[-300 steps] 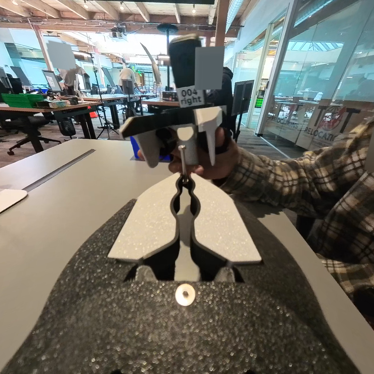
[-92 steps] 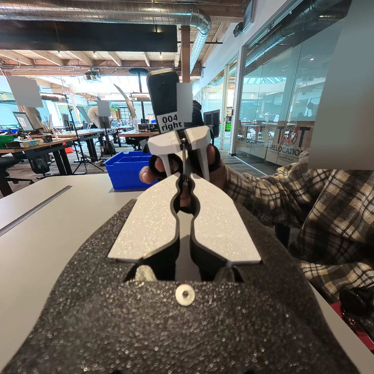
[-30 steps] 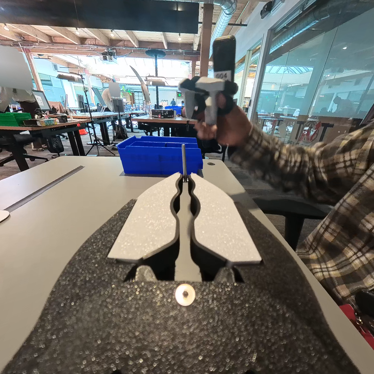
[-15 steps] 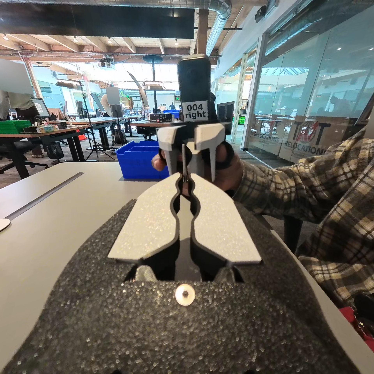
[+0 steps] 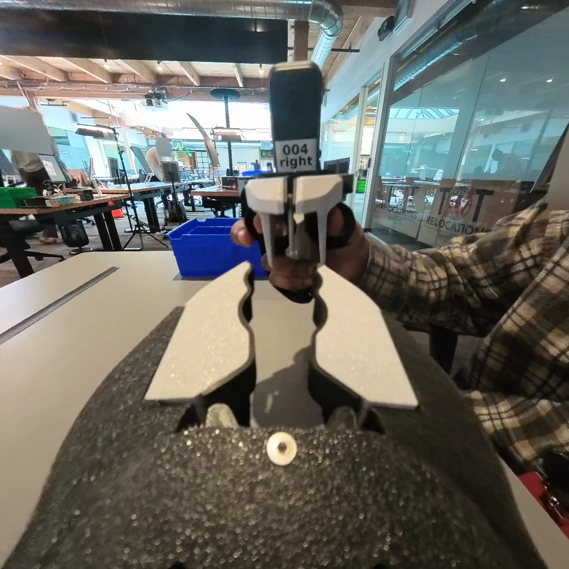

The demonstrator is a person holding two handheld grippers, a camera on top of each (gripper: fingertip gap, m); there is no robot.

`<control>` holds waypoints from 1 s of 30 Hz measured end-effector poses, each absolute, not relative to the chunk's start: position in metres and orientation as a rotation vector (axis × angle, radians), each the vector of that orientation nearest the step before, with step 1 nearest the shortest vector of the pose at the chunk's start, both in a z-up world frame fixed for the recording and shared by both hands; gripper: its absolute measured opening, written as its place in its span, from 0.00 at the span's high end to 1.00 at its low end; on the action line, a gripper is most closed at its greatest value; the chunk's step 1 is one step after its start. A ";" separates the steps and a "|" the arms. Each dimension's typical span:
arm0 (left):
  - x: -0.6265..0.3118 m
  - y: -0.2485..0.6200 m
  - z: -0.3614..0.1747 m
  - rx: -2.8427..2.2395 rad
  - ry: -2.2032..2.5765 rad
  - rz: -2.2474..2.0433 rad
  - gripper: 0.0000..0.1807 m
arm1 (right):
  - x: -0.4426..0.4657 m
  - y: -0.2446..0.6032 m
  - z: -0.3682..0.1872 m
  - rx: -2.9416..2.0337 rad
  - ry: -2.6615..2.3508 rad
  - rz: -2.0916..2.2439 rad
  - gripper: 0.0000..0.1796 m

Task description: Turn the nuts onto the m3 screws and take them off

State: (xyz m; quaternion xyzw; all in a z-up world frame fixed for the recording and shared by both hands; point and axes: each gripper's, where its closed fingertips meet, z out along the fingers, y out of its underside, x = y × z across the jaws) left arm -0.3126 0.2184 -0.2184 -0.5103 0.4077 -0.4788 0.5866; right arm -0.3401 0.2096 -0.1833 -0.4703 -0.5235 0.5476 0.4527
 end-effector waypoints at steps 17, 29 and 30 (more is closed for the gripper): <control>-0.306 0.230 -0.230 -1.292 0.919 -1.086 0.61 | 0.006 0.465 -0.179 -1.848 -0.592 0.454 0.99; -0.299 0.230 -0.246 -1.343 0.975 -1.086 0.64 | 0.090 0.487 -0.288 -2.259 -0.391 0.297 0.99; -0.300 0.231 -0.246 -1.343 0.974 -1.087 0.64 | 0.093 0.486 -0.292 -2.271 -0.392 0.286 0.99</control>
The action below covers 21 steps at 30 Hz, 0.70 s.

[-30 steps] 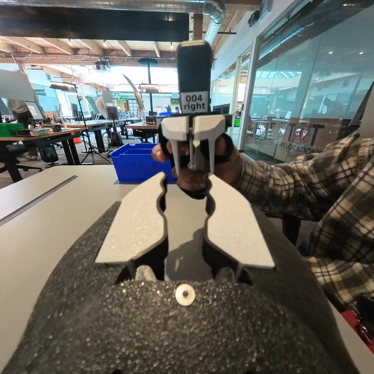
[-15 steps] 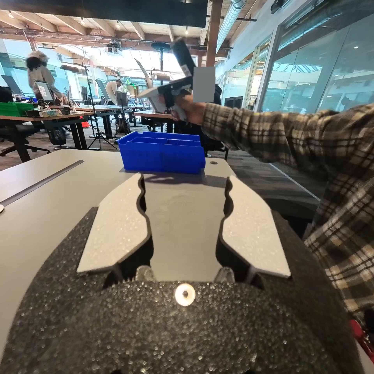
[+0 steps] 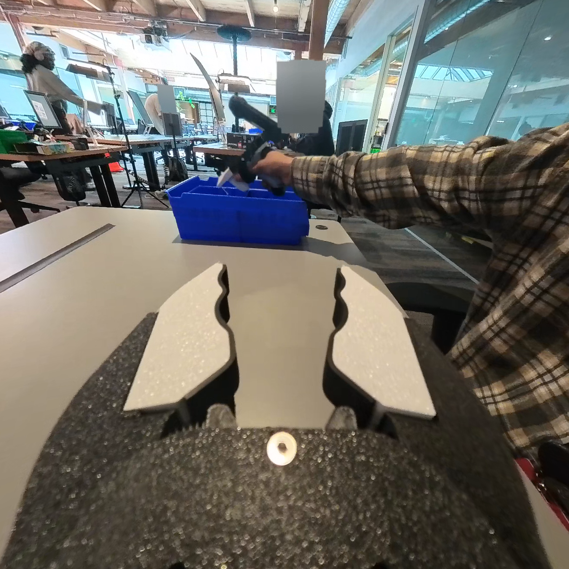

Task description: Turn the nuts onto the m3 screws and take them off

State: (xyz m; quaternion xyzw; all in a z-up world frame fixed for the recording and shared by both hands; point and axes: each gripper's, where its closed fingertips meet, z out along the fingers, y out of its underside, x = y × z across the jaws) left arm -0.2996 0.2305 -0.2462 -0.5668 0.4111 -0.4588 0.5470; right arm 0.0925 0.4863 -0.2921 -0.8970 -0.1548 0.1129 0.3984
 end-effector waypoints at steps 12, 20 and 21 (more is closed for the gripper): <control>-0.299 0.228 -0.244 -1.332 0.980 -1.101 0.66 | 0.029 0.464 -0.190 -1.960 -0.561 0.412 0.90; -0.299 0.228 -0.243 -1.327 0.981 -1.092 0.66 | -0.129 0.368 -0.159 -1.646 -0.920 0.674 0.86; -0.299 0.228 -0.243 -1.328 0.982 -1.091 0.66 | -0.146 0.358 -0.166 -1.626 -0.945 0.708 0.85</control>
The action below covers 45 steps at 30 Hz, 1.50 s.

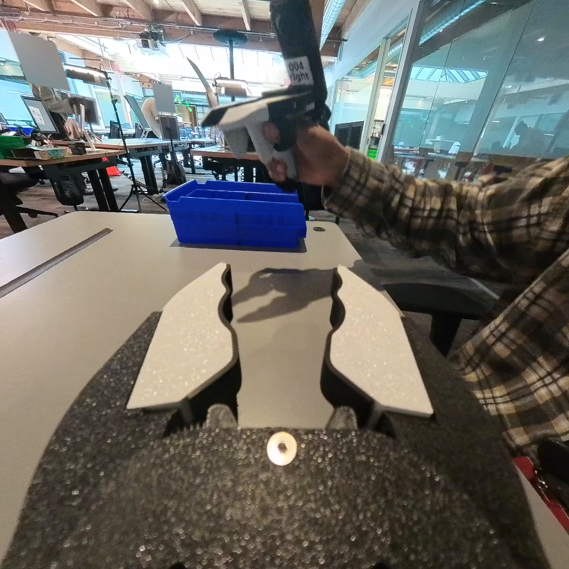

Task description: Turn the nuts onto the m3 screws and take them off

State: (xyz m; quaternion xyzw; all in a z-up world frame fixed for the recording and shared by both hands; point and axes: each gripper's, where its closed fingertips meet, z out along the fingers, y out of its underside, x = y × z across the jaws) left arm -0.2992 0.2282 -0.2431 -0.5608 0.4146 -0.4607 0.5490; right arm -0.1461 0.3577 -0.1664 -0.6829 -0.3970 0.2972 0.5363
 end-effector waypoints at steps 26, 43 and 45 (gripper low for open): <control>-0.379 0.226 -0.174 -1.369 0.832 -0.717 0.64 | -0.249 0.318 -0.284 -1.422 -0.972 0.741 0.53; -0.777 0.124 -0.245 -2.356 0.128 0.347 0.97 | -0.263 0.303 -0.288 -1.429 -1.036 0.803 0.55; -0.777 0.125 -0.268 -2.439 0.096 0.285 1.00 | -0.264 0.302 -0.290 -1.435 -1.042 0.813 0.56</control>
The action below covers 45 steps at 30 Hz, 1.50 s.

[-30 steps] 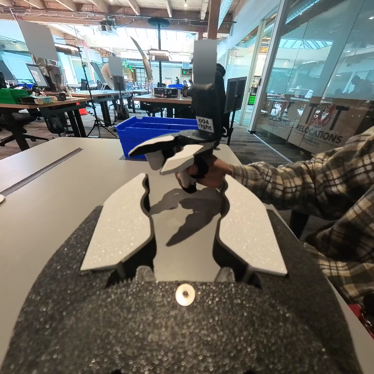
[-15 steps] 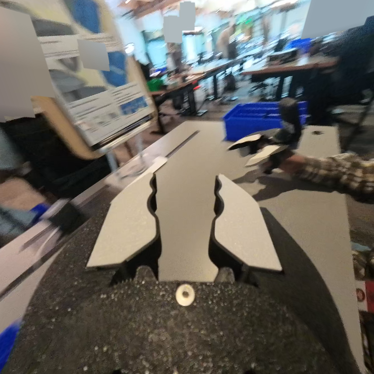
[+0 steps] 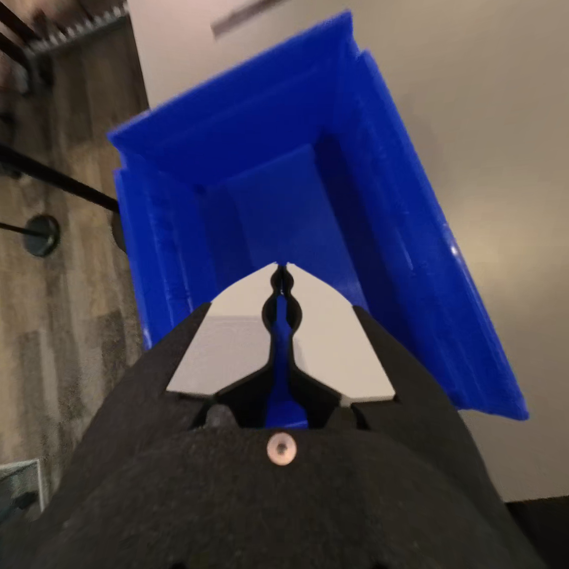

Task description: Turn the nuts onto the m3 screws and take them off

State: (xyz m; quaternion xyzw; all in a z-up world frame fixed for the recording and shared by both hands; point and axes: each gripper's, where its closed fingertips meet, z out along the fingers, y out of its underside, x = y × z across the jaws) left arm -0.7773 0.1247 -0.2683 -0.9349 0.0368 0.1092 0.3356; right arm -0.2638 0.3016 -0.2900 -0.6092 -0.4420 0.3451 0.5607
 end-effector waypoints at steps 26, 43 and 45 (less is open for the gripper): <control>-0.794 0.116 -0.364 -2.851 -0.562 -0.161 0.85 | -0.264 0.295 -0.286 -1.434 -1.040 0.914 0.58; -0.796 0.112 -0.380 -2.836 -0.636 -0.219 0.92 | -0.265 0.294 -0.288 -1.443 -1.045 0.925 0.59; -0.795 0.111 -0.381 -2.840 -0.634 -0.222 0.92 | -0.265 0.294 -0.289 -1.445 -1.048 0.926 0.59</control>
